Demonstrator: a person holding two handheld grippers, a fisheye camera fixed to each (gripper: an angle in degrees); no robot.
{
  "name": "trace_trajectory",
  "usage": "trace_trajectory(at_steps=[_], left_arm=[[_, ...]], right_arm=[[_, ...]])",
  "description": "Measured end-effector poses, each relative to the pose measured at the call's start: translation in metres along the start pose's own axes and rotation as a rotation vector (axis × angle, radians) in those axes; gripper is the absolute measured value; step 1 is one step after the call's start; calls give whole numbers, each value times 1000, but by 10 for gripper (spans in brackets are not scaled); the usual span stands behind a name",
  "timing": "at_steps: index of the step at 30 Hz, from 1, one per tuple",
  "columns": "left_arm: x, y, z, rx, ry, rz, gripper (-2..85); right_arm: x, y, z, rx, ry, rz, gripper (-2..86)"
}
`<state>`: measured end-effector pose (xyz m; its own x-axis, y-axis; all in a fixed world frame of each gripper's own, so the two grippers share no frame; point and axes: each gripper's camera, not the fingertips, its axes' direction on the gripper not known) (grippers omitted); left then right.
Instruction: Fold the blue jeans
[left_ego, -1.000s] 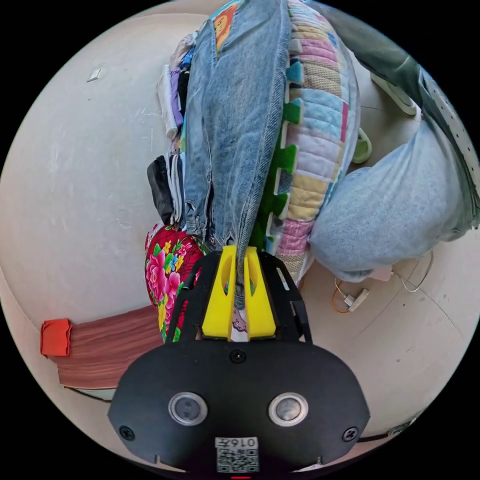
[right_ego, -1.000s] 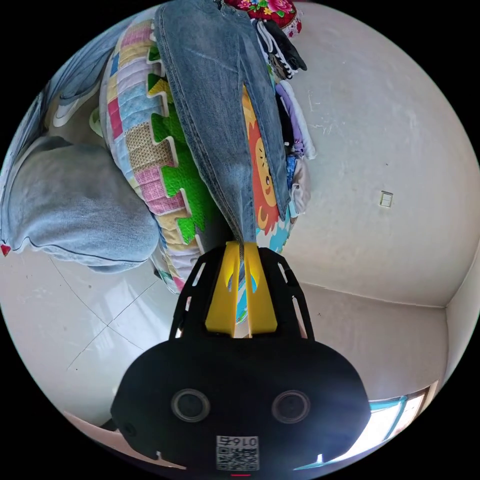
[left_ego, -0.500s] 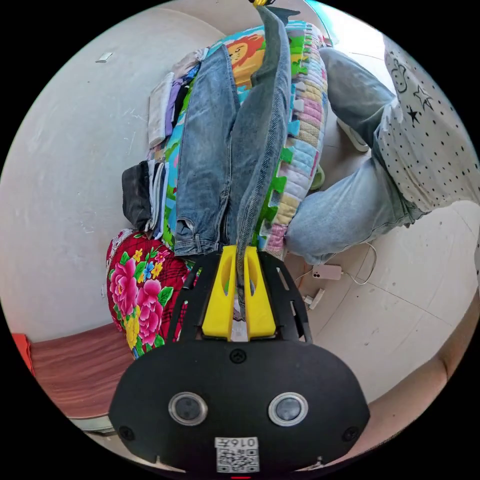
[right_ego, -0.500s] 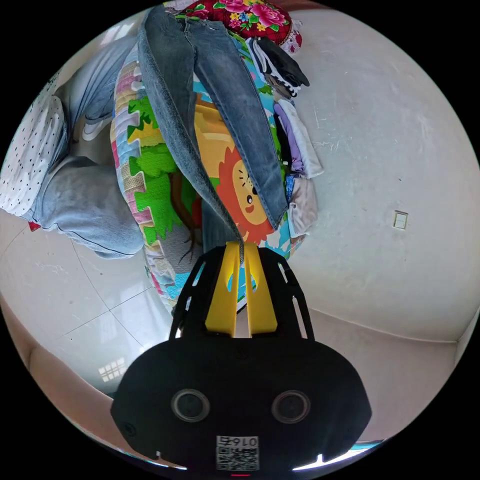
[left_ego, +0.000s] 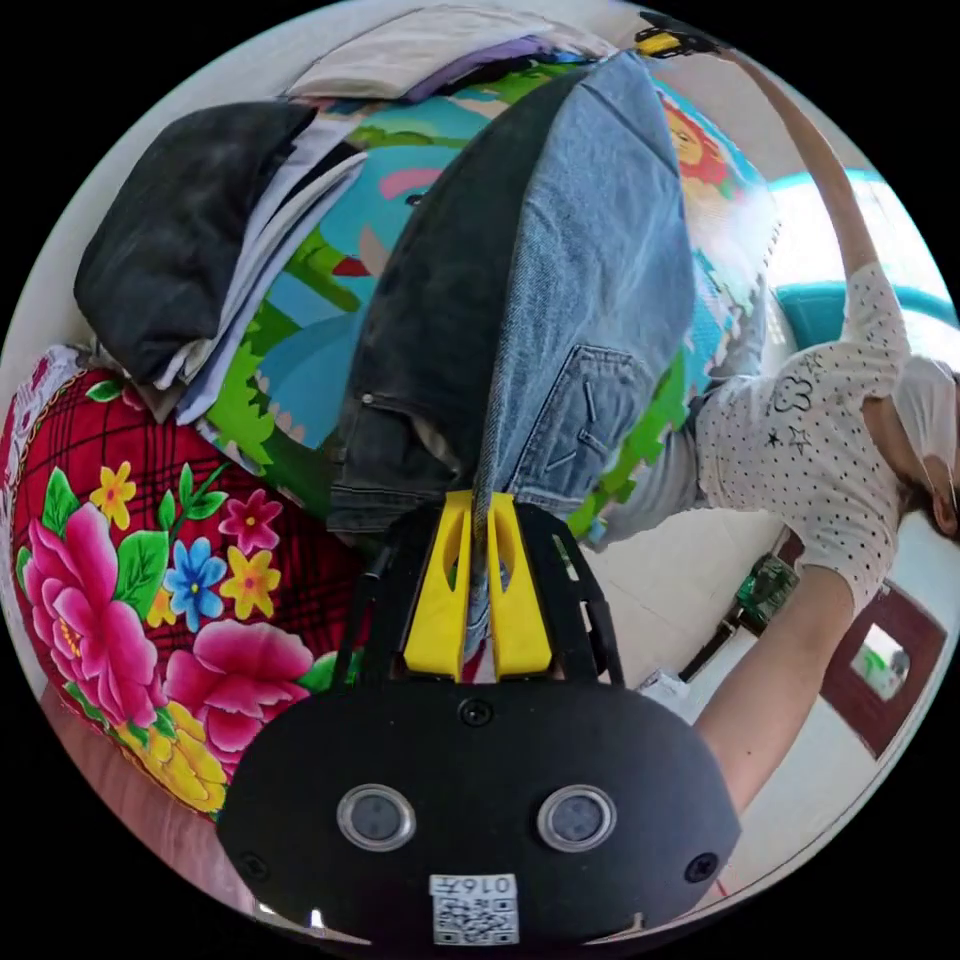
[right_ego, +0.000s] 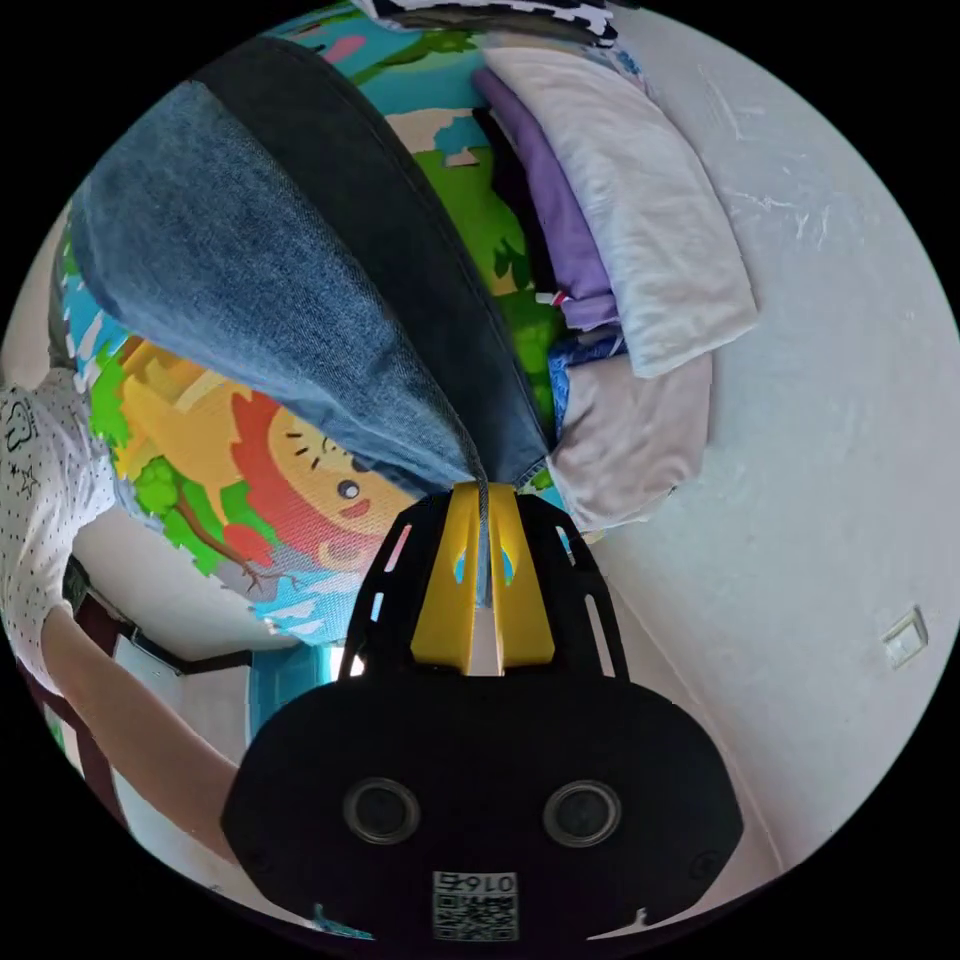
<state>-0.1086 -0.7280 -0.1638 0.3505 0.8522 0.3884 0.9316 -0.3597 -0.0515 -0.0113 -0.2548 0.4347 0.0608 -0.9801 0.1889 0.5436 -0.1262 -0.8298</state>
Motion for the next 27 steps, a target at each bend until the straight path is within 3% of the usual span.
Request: trace_trajectory(at_steps=[8, 16, 19, 22, 24, 27], left_arm=[[-73, -41, 58, -168, -6, -10, -4], [-100, -20, 72, -93, -83, -111, 34], [-104, -1, 86, -68, -109, -208, 62], [-97, 52, 57, 108, -281, -332, 39], [-86, 120, 15, 364, -447, -547, 0], [-58, 201, -8, 656, -350, -592, -3]], right_arm=[[28, -122, 87, -146, 113, -42, 3], [60, -100, 124, -99, -16, 108, 10], [50, -88, 152, -64, 53, 182, 23], [34, -48, 182, -20, 228, 273, 58], [31, -13, 197, 24, 251, 371, 67], [26, 56, 215, 183, 172, 554, 62]])
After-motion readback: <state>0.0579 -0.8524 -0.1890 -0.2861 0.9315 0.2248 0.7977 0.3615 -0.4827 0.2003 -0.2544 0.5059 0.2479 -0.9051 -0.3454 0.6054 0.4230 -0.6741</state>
